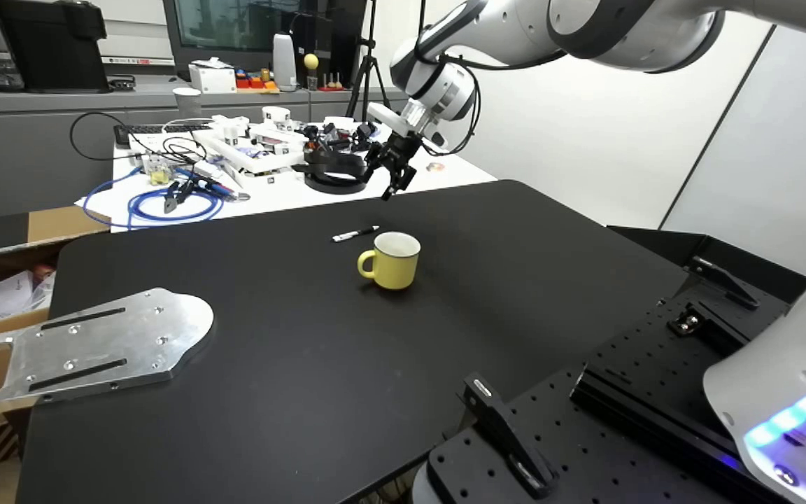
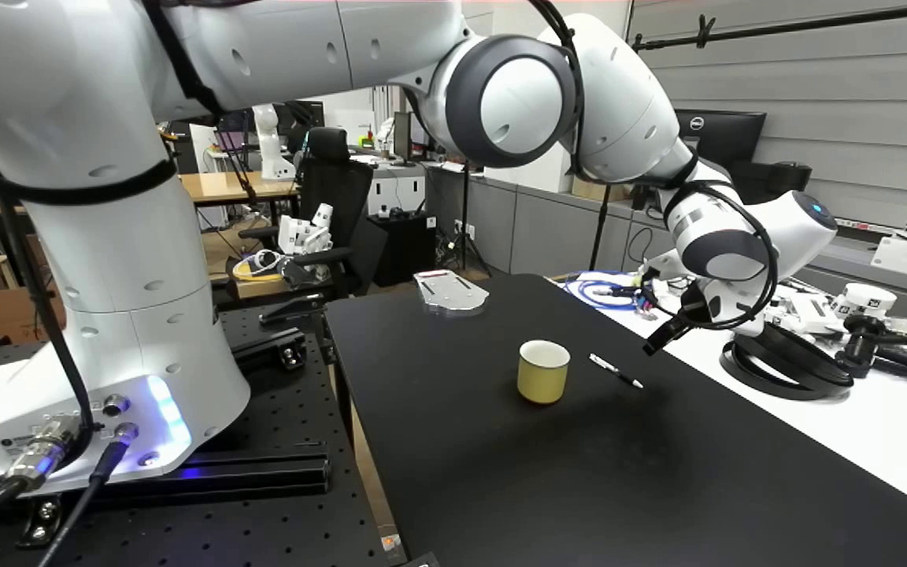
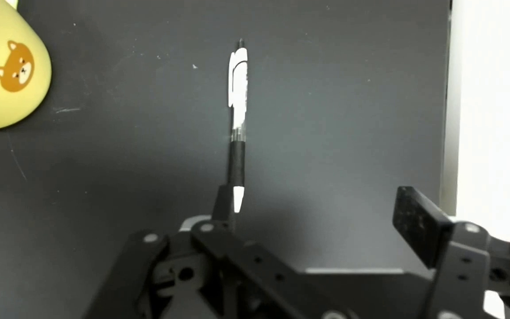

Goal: Pick up the pen in the cup and put it on the table

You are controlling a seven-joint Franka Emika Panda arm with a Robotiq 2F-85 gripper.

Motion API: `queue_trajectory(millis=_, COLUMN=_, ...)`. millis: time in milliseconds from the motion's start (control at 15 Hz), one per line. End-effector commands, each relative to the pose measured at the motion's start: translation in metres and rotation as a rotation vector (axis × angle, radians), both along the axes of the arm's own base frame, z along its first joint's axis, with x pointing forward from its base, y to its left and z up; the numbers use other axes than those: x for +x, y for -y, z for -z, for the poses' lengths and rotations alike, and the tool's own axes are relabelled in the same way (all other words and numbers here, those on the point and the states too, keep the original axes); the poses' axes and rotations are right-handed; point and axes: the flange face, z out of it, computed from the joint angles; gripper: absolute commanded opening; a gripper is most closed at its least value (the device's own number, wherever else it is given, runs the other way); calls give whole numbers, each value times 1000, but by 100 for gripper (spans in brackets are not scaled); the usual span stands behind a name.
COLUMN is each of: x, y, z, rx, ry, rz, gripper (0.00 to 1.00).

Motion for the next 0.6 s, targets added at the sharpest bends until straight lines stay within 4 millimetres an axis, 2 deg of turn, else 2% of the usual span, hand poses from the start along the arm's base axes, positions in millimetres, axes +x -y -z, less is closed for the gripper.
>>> queue_trajectory(millis=0, x=7, y=-1, z=-25, rx=-12, ry=-15, rz=19, gripper=100)
queue_trajectory(millis=67, x=5, y=-5, z=-26, rx=-17, ry=-30, rz=-1, gripper=100)
queue_trajectory(millis=133, x=4, y=-1, z=-14, rx=-2, ry=7, rz=-6, gripper=100)
queue_trajectory(millis=533, x=5, y=-5, z=-18, rx=-7, ry=-4, rz=-21, gripper=100)
